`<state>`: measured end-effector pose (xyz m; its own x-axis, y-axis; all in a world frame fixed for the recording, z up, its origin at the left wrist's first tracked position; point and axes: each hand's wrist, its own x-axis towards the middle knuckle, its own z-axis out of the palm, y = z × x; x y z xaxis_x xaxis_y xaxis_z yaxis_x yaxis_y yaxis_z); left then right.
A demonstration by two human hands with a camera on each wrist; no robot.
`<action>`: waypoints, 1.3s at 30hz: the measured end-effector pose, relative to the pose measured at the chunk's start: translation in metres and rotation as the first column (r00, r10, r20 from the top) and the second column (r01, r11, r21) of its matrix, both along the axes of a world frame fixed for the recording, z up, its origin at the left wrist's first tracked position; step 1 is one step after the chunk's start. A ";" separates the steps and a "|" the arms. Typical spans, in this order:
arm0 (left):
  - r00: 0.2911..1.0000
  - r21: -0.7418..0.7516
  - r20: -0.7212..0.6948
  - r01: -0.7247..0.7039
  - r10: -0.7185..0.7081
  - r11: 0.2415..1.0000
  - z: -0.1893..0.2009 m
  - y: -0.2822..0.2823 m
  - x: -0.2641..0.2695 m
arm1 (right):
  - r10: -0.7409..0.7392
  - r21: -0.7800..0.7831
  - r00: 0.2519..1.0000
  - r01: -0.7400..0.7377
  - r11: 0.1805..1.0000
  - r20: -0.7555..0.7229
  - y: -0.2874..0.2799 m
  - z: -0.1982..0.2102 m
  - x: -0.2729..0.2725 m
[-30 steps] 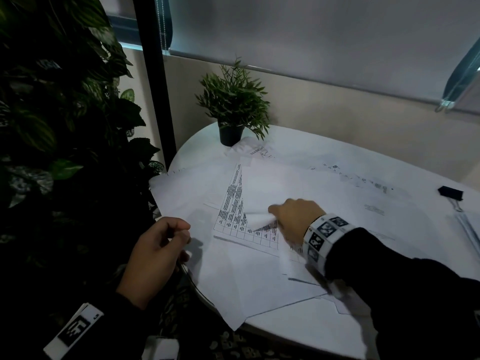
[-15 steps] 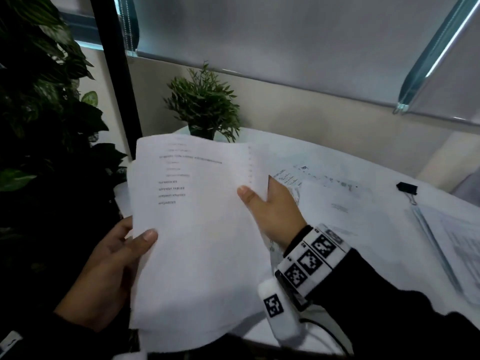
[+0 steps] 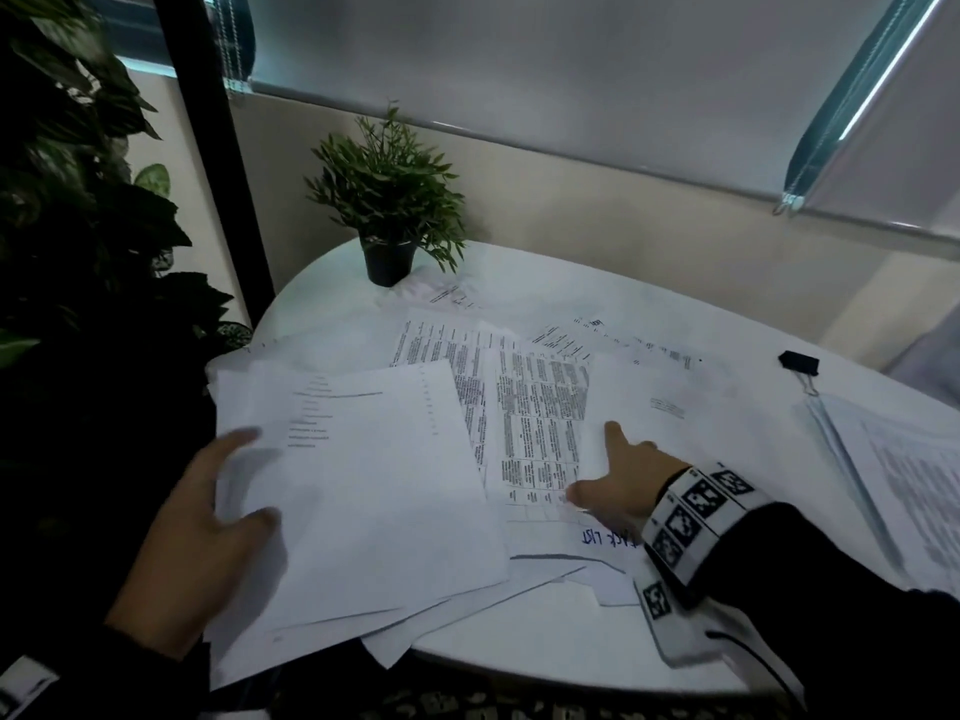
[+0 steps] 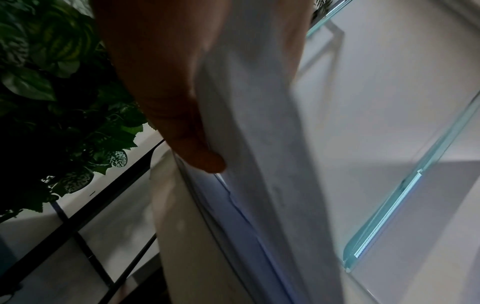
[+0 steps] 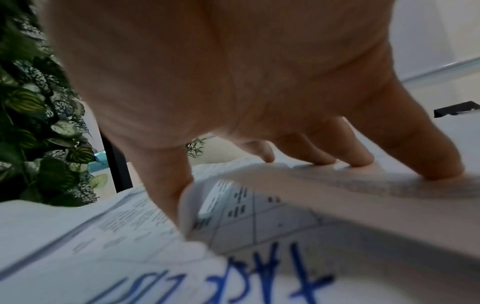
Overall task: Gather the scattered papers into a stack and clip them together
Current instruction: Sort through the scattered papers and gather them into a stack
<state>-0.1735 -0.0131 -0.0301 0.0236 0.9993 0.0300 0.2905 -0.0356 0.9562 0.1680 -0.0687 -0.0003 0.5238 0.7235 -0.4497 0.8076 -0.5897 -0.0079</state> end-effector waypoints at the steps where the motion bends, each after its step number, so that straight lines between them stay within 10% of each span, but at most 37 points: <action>1: 1.000 0.004 -0.007 0.017 -0.017 1.000 0.002 0.000 -0.001 | 0.013 0.010 1.000 -0.013 1.000 0.001 0.000 0.003 -0.003; 11: 0.964 -0.159 0.264 0.000 0.042 0.987 -0.002 0.001 0.006 | 0.346 0.371 0.918 -0.395 0.841 0.194 -0.011 0.065 -0.111; 14: 0.858 -0.324 0.511 0.137 0.052 0.936 0.000 0.002 0.010 | 0.625 0.447 0.780 -0.569 0.690 0.028 -0.011 0.051 -0.179; 18: 0.952 -0.296 0.299 0.161 -0.069 0.941 0.011 -0.001 0.002 | 0.701 0.385 0.589 -0.587 0.713 -0.402 0.002 0.046 -0.209; 20: 0.991 -0.190 0.131 0.056 -0.031 0.980 0.006 0.001 -0.005 | 0.573 0.367 0.690 -0.443 0.818 -0.443 0.015 0.047 -0.189; 24: 0.997 -0.139 0.025 -0.064 0.069 0.988 0.000 0.007 -0.004 | 0.174 0.303 0.985 -0.172 0.937 0.020 0.045 0.033 -0.110; 29: 1.000 -0.032 -0.013 -0.014 0.013 0.999 -0.001 0.009 -0.006 | -0.007 0.090 1.000 0.005 0.996 0.019 0.064 0.005 -0.073; 39: 0.999 -0.065 0.017 0.033 -0.032 0.997 0.005 0.003 -0.003 | -0.048 0.326 0.998 0.055 0.944 -0.029 0.050 0.051 -0.053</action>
<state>-0.1764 -0.0098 -0.0254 0.0565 0.9978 -0.0348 0.2752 0.0180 0.9612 0.1153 -0.0183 0.0509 0.5578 0.8044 -0.2043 0.7737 -0.5931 -0.2227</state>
